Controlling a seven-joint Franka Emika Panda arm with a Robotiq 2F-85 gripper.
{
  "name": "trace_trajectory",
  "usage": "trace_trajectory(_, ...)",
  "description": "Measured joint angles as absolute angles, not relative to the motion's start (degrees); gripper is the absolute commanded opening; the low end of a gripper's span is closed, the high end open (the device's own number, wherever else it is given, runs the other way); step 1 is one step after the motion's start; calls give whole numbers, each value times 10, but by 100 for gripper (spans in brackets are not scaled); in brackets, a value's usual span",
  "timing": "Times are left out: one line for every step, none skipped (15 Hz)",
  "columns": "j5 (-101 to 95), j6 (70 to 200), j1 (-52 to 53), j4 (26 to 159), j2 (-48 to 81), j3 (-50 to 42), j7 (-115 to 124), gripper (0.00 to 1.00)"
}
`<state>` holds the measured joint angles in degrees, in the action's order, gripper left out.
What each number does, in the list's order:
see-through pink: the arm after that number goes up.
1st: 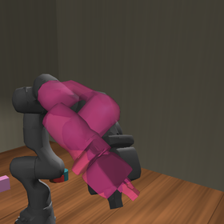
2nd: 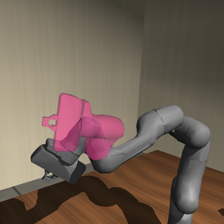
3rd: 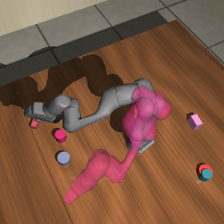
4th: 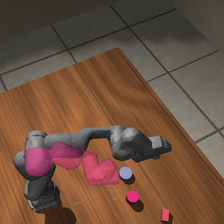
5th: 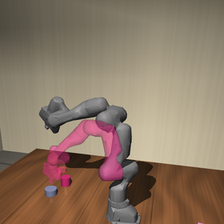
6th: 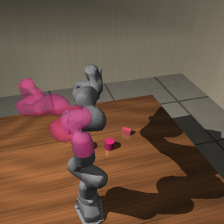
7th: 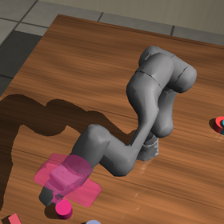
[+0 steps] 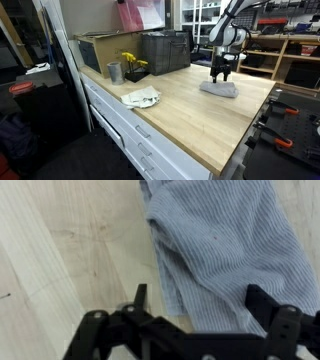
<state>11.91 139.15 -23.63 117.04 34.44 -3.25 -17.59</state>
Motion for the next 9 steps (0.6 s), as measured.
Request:
trace_trajectory(113, 1371, -238, 1164, 350, -35, -190, 100)
trace_trajectory(107, 1352, -239, 1160, 353, -39, -202, 100)
trace_trajectory(100, 1331, -240, 1156, 355, -43, -211, 75)
trace_trajectory(94, 1312, -241, 1152, 355, -47, -217, 74)
trace_trajectory(91, 1292, -243, 1148, 355, -49, -224, 66)
trace_trajectory(90, 1274, -243, 1144, 355, -52, -230, 58)
trace_trajectory(90, 1257, -243, 1140, 355, -53, -234, 51)
trace_trajectory(90, 1241, -243, 1136, 356, -53, -235, 42)
trace_trajectory(90, 1227, -243, 1131, 357, -53, -235, 36)
